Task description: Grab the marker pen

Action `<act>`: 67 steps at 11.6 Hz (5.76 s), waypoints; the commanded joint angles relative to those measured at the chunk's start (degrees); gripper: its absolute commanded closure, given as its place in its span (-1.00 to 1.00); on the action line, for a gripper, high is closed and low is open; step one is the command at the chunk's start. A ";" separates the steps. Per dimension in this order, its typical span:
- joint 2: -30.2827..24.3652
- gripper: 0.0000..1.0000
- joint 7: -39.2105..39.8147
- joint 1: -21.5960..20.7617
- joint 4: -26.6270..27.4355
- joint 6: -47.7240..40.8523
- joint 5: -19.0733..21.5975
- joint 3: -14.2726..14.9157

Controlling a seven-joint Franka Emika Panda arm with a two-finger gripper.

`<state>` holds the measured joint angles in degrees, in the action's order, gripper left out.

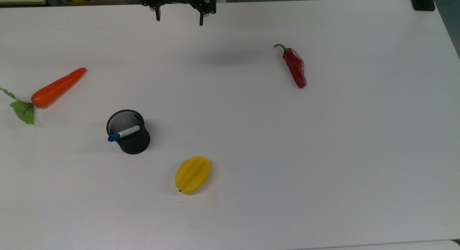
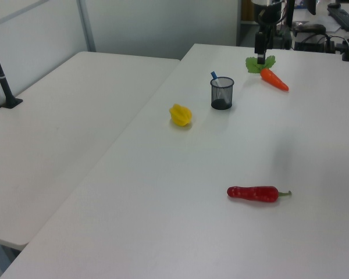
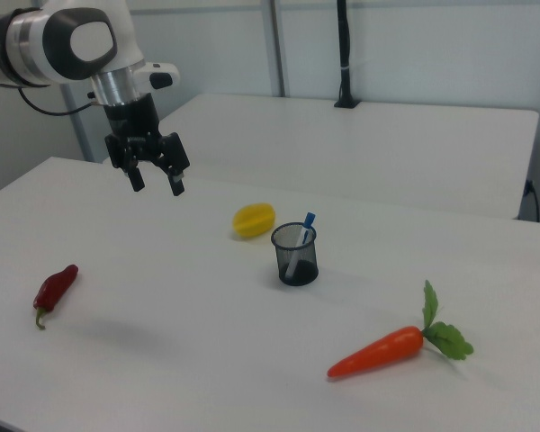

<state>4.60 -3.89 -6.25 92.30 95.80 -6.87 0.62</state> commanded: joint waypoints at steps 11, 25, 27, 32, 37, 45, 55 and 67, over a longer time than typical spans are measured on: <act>3.74 -1.00 -1.89 5.36 0.95 13.59 1.33 0.61; 24.14 -0.43 -12.54 11.53 -2.12 54.31 -4.03 1.84; 24.67 -0.14 -12.54 11.61 -2.04 55.19 -4.38 1.84; 25.37 0.35 -12.54 11.53 -1.95 57.04 -5.08 1.84; 25.20 0.77 -12.45 11.53 -1.86 56.96 -5.52 1.84; 16.25 0.80 -12.54 11.70 -1.68 54.95 -4.64 1.76; 11.31 0.79 -12.72 1.26 0.16 29.12 -4.38 0.79; 16.67 0.72 -12.63 -2.10 0.16 16.88 1.51 -3.25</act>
<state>20.97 -16.08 -8.04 92.42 113.17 -6.38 -2.74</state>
